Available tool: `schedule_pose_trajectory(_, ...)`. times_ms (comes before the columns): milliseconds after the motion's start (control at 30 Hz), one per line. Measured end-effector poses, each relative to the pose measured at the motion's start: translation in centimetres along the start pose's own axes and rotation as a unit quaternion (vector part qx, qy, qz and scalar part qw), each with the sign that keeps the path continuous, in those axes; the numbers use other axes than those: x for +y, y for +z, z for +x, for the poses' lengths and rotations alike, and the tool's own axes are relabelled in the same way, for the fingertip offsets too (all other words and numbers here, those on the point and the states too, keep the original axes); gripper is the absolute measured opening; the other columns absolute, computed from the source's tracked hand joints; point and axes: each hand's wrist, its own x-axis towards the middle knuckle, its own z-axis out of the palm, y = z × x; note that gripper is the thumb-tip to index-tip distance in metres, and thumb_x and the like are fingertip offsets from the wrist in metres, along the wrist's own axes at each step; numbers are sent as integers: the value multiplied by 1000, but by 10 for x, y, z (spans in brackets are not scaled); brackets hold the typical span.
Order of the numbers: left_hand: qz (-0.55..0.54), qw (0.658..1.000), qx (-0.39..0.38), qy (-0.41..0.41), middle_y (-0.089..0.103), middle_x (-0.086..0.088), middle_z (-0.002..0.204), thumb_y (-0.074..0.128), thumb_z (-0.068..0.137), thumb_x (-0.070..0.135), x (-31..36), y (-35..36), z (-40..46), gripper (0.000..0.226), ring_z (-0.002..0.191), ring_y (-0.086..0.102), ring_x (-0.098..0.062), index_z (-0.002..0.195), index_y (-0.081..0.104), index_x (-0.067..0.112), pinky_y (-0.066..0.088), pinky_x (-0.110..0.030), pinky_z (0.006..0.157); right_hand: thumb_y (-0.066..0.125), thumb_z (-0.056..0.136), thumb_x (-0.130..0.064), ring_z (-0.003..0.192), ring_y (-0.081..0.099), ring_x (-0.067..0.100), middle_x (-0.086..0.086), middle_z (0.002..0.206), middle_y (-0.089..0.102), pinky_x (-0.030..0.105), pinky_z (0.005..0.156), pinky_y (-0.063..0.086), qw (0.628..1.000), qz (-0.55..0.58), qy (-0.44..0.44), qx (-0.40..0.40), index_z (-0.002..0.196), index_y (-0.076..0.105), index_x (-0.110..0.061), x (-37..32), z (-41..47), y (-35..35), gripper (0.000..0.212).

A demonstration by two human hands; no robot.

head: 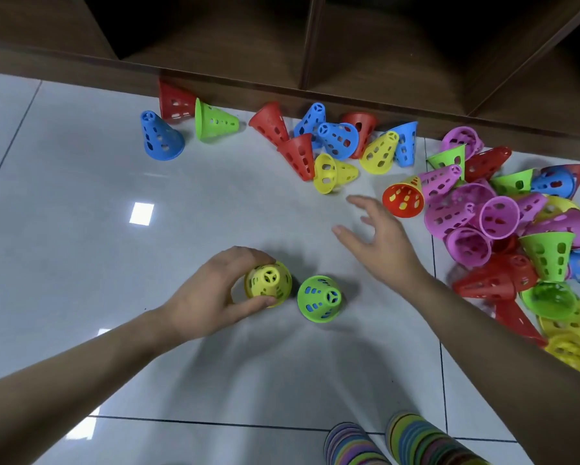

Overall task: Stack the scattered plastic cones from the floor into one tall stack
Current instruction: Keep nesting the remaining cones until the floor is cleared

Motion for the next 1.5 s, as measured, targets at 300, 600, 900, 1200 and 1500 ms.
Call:
schedule_pose_trajectory(300, 5, 948, 281, -152, 50, -2, 131, 66, 89, 39, -75, -62, 27, 47, 115, 54, -17, 130, 49, 24, 45, -34, 99, 79, 81, -33, 147, 30, 24, 4, 159, 34, 45, 119, 30, 976, -204, 57, -45, 156, 25, -18, 0, 93, 12, 93)
schedule_pose_trajectory(600, -47, 891, 324, -315, 33, 2, 158, 79, 82, 36, -155, -138, 96, 89, 140, 39, -17, 154, 29, 25, 40, -35, 114, 71, 85, -36, 114, 58, 32, 10, 120, 64, 45, 97, 45, 946, -319, 13, -61, 133, 52, -17, 17, 98, 25, 56)
schedule_pose_trajectory(900, -24, 898, 290, -330, 64, 3, 110, 73, 86, 27, -149, -114, 93, 42, 96, 61, -15, 124, 59, 17, 47, -25, 79, 65, 95, -31, 81, 64, 22, -3, 86, 69, 30, 72, 51, 997, -42, 38, -50, 112, 64, -30, -7, 36, -4, 17)
schedule_pose_trajectory(1200, -50, 913, 256, -312, 66, 2, 107, 77, 86, 22, -79, -58, 24, 43, 86, 65, -2, 124, 57, 18, 48, -13, 71, 76, 86, -12, 74, 65, 20, 0, 82, 70, 27, 75, 54, 998, 39, 21, -45, 104, 67, -39, -56, -50, -44, 33)
schedule_pose_trajectory(1500, -129, 943, 218, -217, 66, 15, 112, 71, 91, 31, 6, -38, -5, 41, 104, 62, -2, 128, 56, 19, 43, -9, 88, 69, 79, -41, 65, 55, 15, -2, 70, 54, 18, 64, 45, 992, -82, -37, -93, 108, 67, -37, -63, -82, -46, 29)
